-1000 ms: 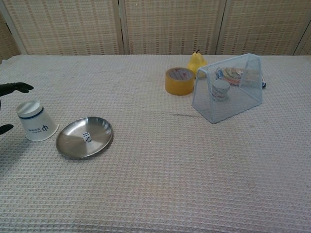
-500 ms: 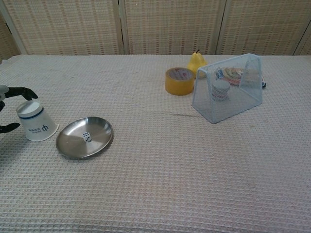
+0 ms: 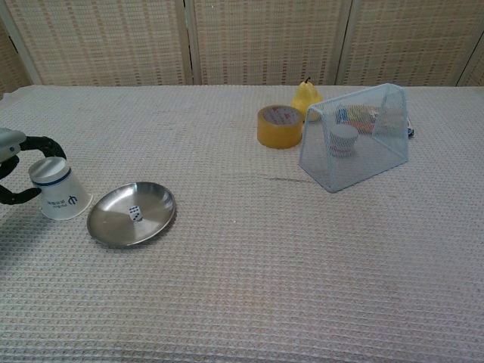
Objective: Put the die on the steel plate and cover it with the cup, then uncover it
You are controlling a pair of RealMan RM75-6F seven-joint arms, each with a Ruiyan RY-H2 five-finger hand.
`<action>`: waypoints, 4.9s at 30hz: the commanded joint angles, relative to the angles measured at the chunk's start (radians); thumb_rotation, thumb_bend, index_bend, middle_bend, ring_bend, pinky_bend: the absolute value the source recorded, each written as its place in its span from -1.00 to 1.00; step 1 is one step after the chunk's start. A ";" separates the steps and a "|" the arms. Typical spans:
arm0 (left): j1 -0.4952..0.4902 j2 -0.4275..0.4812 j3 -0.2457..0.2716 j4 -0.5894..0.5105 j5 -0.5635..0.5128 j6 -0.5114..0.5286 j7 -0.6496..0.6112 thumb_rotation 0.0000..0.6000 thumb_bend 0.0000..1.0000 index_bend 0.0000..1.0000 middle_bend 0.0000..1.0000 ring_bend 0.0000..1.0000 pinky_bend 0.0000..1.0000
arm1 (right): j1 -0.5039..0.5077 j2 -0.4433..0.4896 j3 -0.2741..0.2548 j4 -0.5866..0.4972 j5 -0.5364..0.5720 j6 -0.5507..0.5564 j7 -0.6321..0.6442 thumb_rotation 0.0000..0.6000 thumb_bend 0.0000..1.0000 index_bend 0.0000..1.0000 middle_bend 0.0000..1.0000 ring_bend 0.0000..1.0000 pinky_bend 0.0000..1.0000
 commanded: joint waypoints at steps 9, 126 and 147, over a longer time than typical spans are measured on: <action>0.007 0.002 0.005 -0.003 0.032 0.032 -0.033 1.00 -0.11 -0.15 -0.05 0.58 0.96 | 0.004 -0.002 0.002 0.000 0.007 -0.009 -0.003 1.00 -0.60 -1.00 -1.00 -1.00 -1.00; -0.036 -0.103 0.012 -0.021 0.101 0.083 0.138 1.00 -0.08 -0.02 0.22 0.68 0.99 | -0.006 0.021 -0.020 -0.015 -0.038 0.005 0.028 1.00 -0.60 -1.00 -1.00 -1.00 -1.00; -0.041 -0.053 0.024 -0.087 0.103 0.041 0.053 1.00 -0.08 -0.02 0.22 0.68 0.99 | -0.006 0.021 -0.022 -0.017 -0.037 0.002 0.023 1.00 -0.60 -1.00 -1.00 -1.00 -1.00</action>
